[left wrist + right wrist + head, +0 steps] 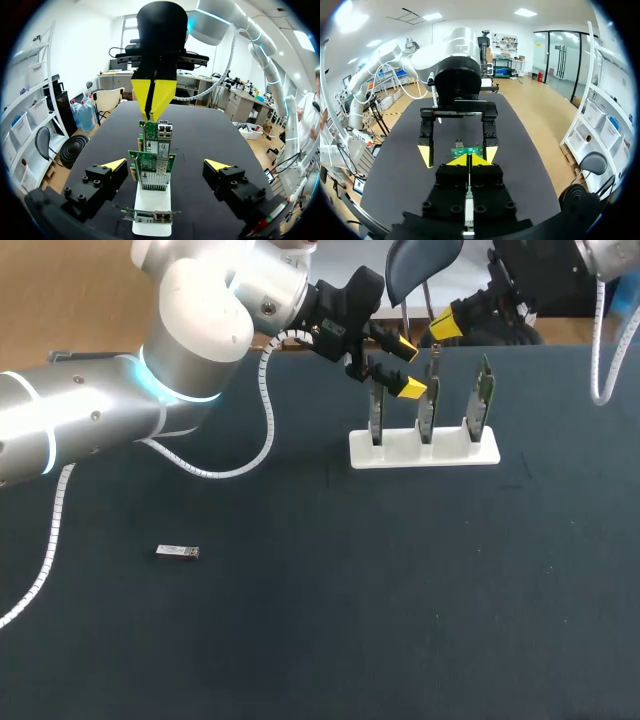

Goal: Pick up the optical module with the left hand, and insert it into the network port with the right hand.

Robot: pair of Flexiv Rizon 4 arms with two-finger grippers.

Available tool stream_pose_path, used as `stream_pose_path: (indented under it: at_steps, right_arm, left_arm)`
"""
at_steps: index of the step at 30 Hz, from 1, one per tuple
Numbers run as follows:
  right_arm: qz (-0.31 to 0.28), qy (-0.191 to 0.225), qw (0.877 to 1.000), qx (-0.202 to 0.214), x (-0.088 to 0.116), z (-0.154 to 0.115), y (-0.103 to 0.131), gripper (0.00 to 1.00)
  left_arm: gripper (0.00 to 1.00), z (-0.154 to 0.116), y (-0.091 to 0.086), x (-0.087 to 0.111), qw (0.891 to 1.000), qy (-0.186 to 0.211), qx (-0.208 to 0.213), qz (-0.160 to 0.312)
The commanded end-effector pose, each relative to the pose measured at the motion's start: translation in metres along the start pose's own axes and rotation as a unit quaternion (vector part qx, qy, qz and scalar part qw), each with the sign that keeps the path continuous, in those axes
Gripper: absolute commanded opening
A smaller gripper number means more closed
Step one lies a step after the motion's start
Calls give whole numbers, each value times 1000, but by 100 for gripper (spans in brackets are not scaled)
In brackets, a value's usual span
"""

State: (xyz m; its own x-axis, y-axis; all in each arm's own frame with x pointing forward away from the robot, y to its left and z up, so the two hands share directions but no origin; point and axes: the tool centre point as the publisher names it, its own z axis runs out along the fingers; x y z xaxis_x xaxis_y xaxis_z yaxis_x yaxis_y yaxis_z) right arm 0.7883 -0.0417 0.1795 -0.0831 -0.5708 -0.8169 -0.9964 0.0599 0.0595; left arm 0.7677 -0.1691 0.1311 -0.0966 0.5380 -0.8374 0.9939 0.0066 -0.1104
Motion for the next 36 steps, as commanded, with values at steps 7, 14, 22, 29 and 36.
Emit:
stream_pose_path:
  at_steps: [7, 14, 22, 29, 36]
  right_arm:
    - [3, 6, 1000, -7, 4, 4, -3, 0]
    - [15, 11, 1000, -11, 11, 8, -2, 0]
    - [17, 5, 1000, 0, 12, 8, -1, 0]
    - [4, 1, 1000, 9, 2, 1, -2, 0]
    - [-6, 2, 1000, 6, -1, 0, 3, 0]
  left_arm:
    - [100, 0, 1, -1, 1000, 1, 1, 0]
    - [100, 0, 1, -1, 1000, 1, 1, 0]
    - [100, 0, 1, -1, 1000, 1, 1, 0]
    - [100, 0, 1, -1, 1000, 1, 1, 0]
    - [100, 0, 1, -1, 1000, 1, 1, 0]
